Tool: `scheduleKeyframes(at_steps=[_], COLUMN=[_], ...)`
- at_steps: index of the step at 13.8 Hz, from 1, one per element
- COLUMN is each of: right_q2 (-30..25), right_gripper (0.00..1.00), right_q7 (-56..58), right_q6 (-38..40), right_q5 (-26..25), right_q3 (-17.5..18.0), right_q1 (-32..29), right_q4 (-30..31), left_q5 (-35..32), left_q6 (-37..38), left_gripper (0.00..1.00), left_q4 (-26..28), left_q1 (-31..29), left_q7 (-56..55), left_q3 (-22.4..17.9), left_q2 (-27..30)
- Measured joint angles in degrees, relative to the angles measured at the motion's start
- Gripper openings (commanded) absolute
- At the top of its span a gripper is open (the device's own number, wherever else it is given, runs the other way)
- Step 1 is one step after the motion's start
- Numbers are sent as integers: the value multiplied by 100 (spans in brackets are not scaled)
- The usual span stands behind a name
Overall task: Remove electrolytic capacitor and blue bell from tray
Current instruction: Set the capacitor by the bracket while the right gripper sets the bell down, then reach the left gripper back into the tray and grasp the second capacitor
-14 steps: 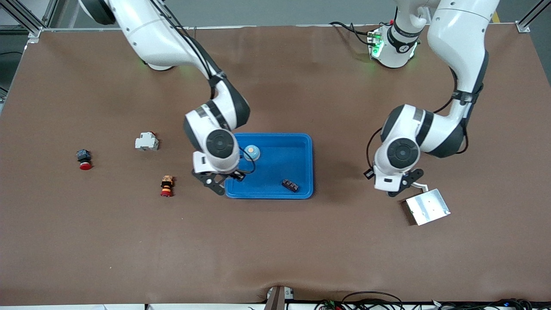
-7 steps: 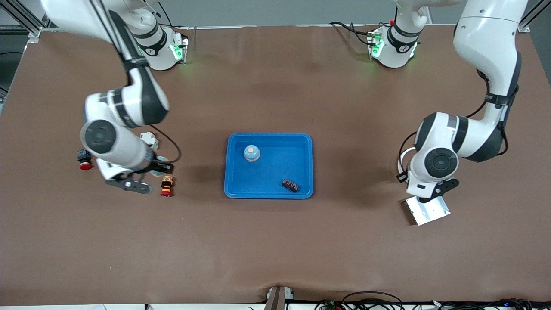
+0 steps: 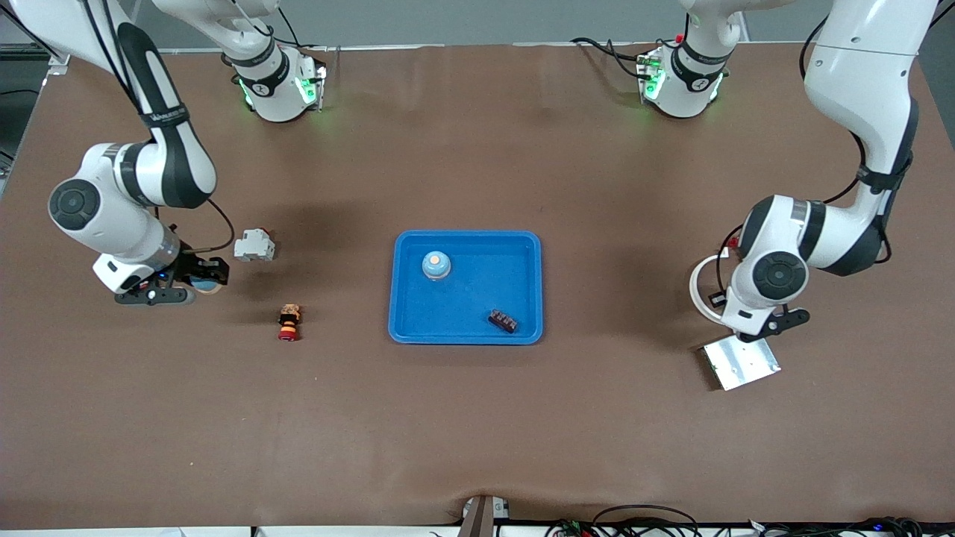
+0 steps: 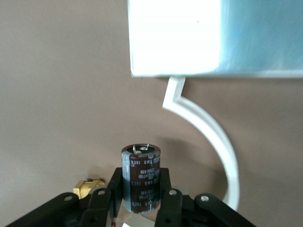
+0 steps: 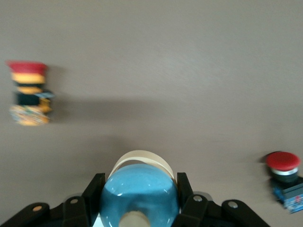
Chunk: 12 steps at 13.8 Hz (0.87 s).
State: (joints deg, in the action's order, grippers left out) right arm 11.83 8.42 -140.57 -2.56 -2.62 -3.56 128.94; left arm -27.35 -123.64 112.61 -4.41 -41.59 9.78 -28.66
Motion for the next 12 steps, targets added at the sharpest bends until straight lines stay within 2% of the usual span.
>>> scheduleKeyframes(at_steps=[1, 2, 3, 4, 5, 8, 12], right_q2=[-1, -3, -16, -46, -89, -143, -144], right_gripper=[0, 0, 0, 0, 0, 0, 0], right_q7=[331, 621, 857, 1027, 1125, 1357, 1774], right_q6=[-97, -141, -220, -390, -601, -1242, -1431], right_q5=[0, 0, 0, 0, 0, 0, 0], right_q3=[2, 2, 2, 3, 5, 13, 17], right_q1=[-220, -436, -625, -769, -860, -1047, -1413], right_q4=[134, 246, 376, 557, 784, 1387, 1630], left_q5=[-45, -59, -60, -61, -61, -62, -19], left_q6=[-38, -56, -66, -74, -87, -125, -125], left_gripper=[0, 13, 36, 90, 100, 100, 100], left_q4=[117, 191, 232, 243, 242, 172, -70], left_q1=[-23, -49, -70, -82, -86, -86, -87], left_q7=[-1, -1, -1, 0, 0, -14, -184], left_q3=[-1, -1, -1, -1, -1, 2, 154], left_q2=[0, 0, 0, 0, 1, 12, 139])
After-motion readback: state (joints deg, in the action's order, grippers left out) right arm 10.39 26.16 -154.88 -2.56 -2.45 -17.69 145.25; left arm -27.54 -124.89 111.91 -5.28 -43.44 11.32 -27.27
